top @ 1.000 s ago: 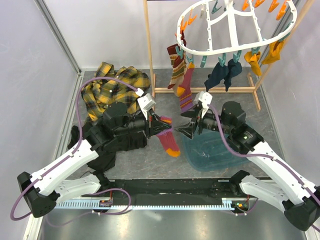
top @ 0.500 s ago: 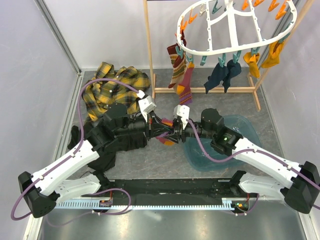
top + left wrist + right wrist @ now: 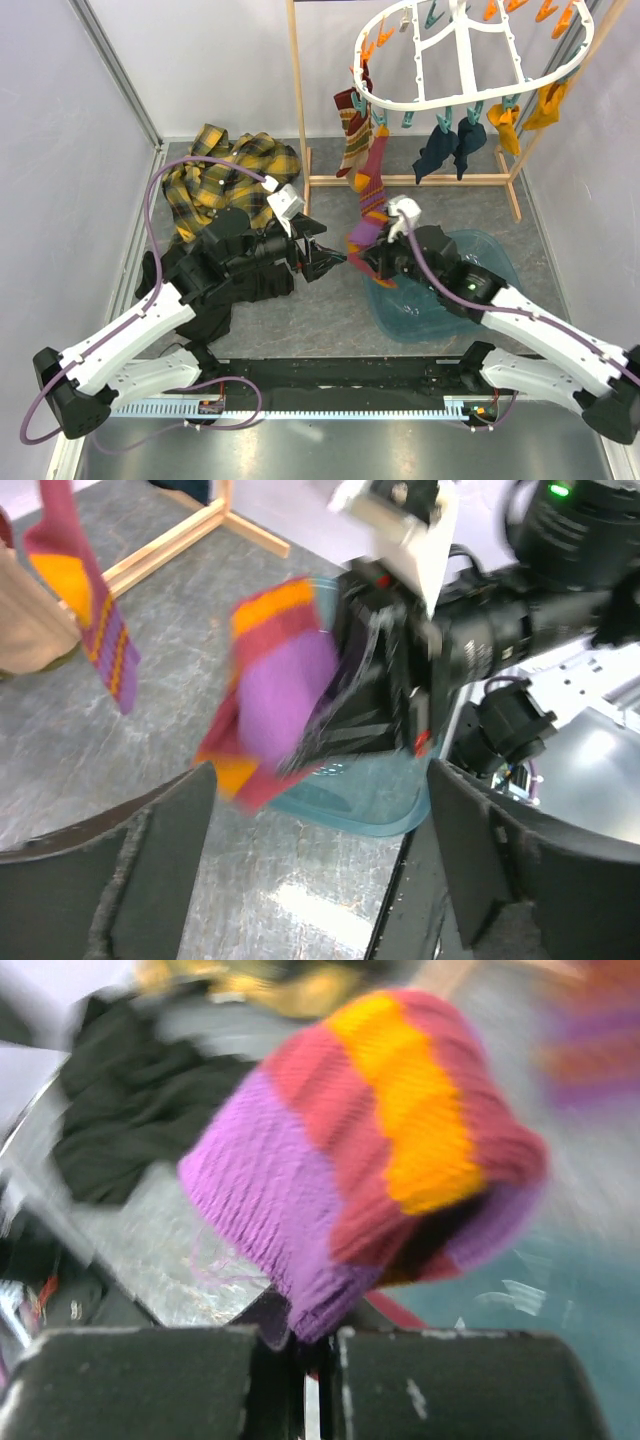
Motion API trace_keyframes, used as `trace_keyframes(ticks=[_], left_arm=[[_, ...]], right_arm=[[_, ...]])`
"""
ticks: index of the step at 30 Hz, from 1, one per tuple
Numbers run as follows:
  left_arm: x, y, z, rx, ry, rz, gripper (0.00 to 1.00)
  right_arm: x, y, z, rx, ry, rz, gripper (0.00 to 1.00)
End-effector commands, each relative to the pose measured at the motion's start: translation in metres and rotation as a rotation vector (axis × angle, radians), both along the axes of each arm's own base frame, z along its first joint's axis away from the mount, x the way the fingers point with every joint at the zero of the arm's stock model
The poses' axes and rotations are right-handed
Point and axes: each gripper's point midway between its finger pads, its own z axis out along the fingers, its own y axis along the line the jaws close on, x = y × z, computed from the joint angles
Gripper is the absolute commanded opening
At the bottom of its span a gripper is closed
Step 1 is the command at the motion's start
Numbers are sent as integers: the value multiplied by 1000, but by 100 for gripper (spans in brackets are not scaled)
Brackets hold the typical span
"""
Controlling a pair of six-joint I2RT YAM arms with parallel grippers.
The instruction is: Remove the socks clipped to the hanger
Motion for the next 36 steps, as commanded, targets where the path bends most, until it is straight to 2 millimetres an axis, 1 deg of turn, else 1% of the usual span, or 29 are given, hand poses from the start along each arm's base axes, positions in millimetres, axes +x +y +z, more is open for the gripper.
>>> trace_keyframes(ticks=[1,2,3,4,5,6,8,10,11,12,13,14,15,16,17,18,19,20,23,26,27,29,30,31,32,33,34,35,36], left_arm=[[9,9,13,-15,-53,74,98],[11,11,13,-13,-55,89,99],[11,12,14,-13,-62,93,99],[12,14,15,-15,-64,104,99],[12,15,16,-17,-66,110,99],[12,15,17,-17,-69,112,99],[13,17,18,-19,-75,118,99],[13,17,18,-19,-75,118,99],[12,17,19,-21,-78,116,99],[12,17,18,-19,-79,118,99],[12,18,20,-21,-83,119,99],[12,18,19,-19,-83,121,99],[13,19,19,-20,-86,125,99],[13,19,21,-21,-89,125,99],[13,19,19,-19,-87,125,99],[13,19,20,-20,-88,127,99],[13,19,18,-16,-85,128,99],[13,19,18,-16,-85,128,99],[14,19,18,-15,-84,129,99],[13,18,19,-18,-85,124,99],[13,18,18,-17,-84,125,99],[14,19,18,-16,-85,126,99],[14,19,19,-17,-86,128,99],[14,19,18,-16,-85,128,99],[14,19,18,-15,-84,128,99],[14,19,19,-18,-85,128,99],[13,19,20,-21,-87,127,99],[14,18,19,-18,-85,127,99],[13,19,19,-19,-84,127,99]], right_arm=[[7,-79,4,72,186,-524,0],[4,-106,8,47,188,-640,0],[2,-115,10,98,230,-724,0],[0,-126,12,99,232,-774,0],[-3,-142,14,77,221,-834,0],[-4,-150,16,108,230,-889,0],[-8,-173,13,83,202,-980,0],[-11,-186,5,83,201,-1049,0],[-11,-194,-5,61,190,-1091,0],[-11,-196,-10,92,205,-1128,0],[-14,-202,-25,58,214,-1156,0],[-15,-204,-32,58,219,-1175,0],[-14,-206,-36,84,220,-1211,4],[-15,-208,-49,58,224,-1229,9],[-14,-210,-54,58,224,-1248,19],[-13,-213,-56,50,211,-1266,25],[-13,-213,-61,34,212,-1275,31],[-12,-213,-61,28,206,-1280,39],[-8,-211,-53,28,193,-1282,49],[-2,-208,-34,11,163,-1261,54],[2,-205,-23,17,149,-1250,57],[6,-203,-13,-72,105,-1190,62],[14,-194,0,-40,81,-1163,64],[16,-188,5,-59,72,-1115,66],[19,-184,10,-126,41,-1046,68],[27,-171,26,-80,2,-993,68],[31,-158,31,-69,-5,-920,68],[40,-149,50,-48,-81,-875,69],[44,-145,53,-35,-106,-857,69]])
